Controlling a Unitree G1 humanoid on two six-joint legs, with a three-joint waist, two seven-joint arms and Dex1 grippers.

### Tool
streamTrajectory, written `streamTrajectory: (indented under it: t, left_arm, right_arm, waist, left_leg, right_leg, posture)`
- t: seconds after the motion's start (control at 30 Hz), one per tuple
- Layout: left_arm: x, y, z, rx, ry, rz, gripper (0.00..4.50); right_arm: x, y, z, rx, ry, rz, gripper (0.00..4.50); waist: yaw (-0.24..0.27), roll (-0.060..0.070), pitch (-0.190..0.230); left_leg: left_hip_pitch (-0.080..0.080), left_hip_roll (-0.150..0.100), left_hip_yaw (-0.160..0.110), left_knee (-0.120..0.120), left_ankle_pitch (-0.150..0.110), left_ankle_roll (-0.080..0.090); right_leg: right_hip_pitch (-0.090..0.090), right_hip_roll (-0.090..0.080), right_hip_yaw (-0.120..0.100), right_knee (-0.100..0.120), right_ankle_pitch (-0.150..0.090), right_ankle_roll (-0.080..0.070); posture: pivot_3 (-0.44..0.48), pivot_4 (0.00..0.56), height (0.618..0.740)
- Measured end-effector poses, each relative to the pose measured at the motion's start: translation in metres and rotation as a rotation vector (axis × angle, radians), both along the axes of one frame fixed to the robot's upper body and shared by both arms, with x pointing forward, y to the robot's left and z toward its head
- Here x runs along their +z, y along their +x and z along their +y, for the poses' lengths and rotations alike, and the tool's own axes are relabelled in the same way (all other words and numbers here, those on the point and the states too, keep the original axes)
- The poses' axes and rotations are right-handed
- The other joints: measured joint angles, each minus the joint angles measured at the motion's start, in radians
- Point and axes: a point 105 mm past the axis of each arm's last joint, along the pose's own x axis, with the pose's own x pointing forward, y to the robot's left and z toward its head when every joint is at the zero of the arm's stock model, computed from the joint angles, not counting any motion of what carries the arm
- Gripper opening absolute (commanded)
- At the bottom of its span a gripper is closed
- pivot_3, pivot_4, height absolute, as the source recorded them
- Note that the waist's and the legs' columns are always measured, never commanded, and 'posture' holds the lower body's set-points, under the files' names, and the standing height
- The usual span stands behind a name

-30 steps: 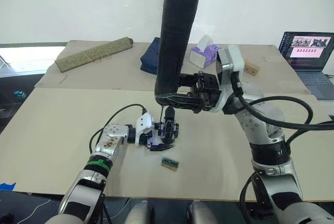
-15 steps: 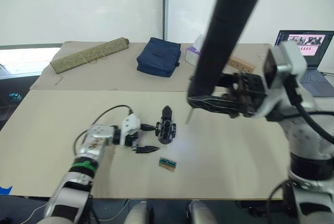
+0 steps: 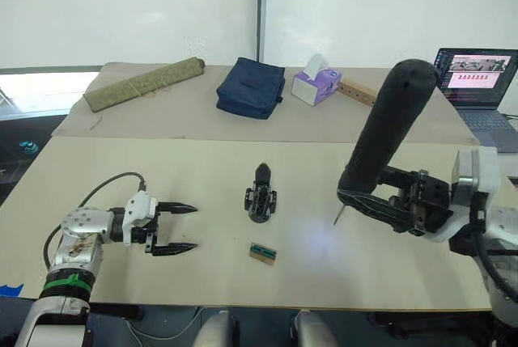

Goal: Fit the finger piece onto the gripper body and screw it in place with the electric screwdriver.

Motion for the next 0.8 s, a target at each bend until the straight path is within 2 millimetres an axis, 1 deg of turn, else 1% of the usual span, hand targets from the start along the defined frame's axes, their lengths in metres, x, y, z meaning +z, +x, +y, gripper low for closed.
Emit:
streamTrajectory:
  t: [0.07, 0.13, 0.27, 0.33, 0.4, 0.53, 0.63, 0.8]
  left_arm:
    - [-0.001, -0.008, -0.013, -0.043, 0.005, 0.005, 4.45]
    - [-0.002, -0.014, -0.021, -0.057, 0.007, 0.005, 4.45]
    - [-0.008, -0.018, -0.036, -0.076, 0.021, 0.004, 4.45]
    - [-0.010, -0.019, -0.050, -0.090, 0.000, -0.001, 4.45]
    - [-0.014, -0.021, -0.064, -0.114, -0.009, 0.006, 4.45]
    - [-0.021, -0.023, -0.077, -0.148, 0.016, 0.008, 4.45]
    - [-0.025, -0.023, -0.090, -0.151, 0.000, 0.014, 4.45]
    - [-0.025, -0.022, -0.095, -0.164, 0.011, 0.024, 4.45]
  right_arm:
    - [0.001, -0.006, 0.022, 0.065, 0.013, -0.019, 1.90]
    - [-0.003, -0.011, 0.037, 0.118, 0.019, -0.012, 1.90]
    - [-0.016, -0.011, 0.059, 0.178, 0.013, 0.022, 1.90]
    - [-0.021, -0.009, 0.068, 0.200, 0.018, 0.018, 1.90]
    - [-0.029, -0.007, 0.075, 0.224, 0.007, 0.032, 1.90]
    - [-0.041, -0.002, 0.083, 0.253, -0.019, 0.007, 1.90]
    - [-0.048, -0.001, 0.089, 0.271, -0.024, -0.011, 1.90]
    - [-0.047, -0.002, 0.092, 0.287, -0.020, -0.046, 1.90]
  waist:
    - [-0.005, 0.000, 0.000]
    - [-0.002, 0.000, 0.000]
    - [0.008, 0.000, 0.000]
    - [0.010, 0.000, 0.000]
    - [0.008, -0.001, 0.001]
    - [0.004, -0.001, 0.001]
    - [0.003, -0.001, 0.001]
    - [0.004, -0.001, 0.001]
  left_leg:
    - [0.000, 0.001, 0.000, -0.001, 0.000, 0.000]
    - [0.000, 0.000, 0.000, -0.001, 0.000, 0.000]
    - [0.000, -0.001, 0.000, 0.001, 0.000, 0.000]
    - [0.001, -0.001, 0.000, 0.001, 0.000, 0.000]
    - [0.001, -0.001, 0.000, 0.001, 0.000, 0.000]
    - [0.002, -0.001, 0.000, 0.001, 0.000, 0.000]
    - [0.002, -0.001, 0.000, 0.001, 0.000, 0.000]
    - [0.002, -0.001, 0.000, 0.001, 0.000, 0.000]
  right_leg:
    - [0.000, 0.001, 0.000, 0.000, 0.000, 0.000]
    - [0.000, 0.001, 0.000, 0.000, 0.000, 0.000]
    - [0.001, 0.000, -0.001, 0.000, 0.000, 0.000]
    - [0.002, -0.001, -0.001, -0.001, 0.000, 0.000]
    - [0.002, 0.000, -0.001, -0.001, 0.000, 0.000]
    - [0.001, 0.001, -0.001, 0.000, 0.000, 0.000]
    - [0.001, 0.002, -0.001, 0.000, 0.000, 0.000]
    - [0.002, 0.001, -0.001, 0.000, 0.000, 0.000]
  posture:
    - [0.000, 0.150, 0.740]
    - [0.000, 0.150, 0.740]
    - [0.000, 0.150, 0.740]
    - [0.000, 0.150, 0.740]
    - [0.000, 0.150, 0.740]
    - [0.000, 0.150, 0.740]
    - [0.000, 0.150, 0.740]
    - [0.000, 0.150, 0.740]
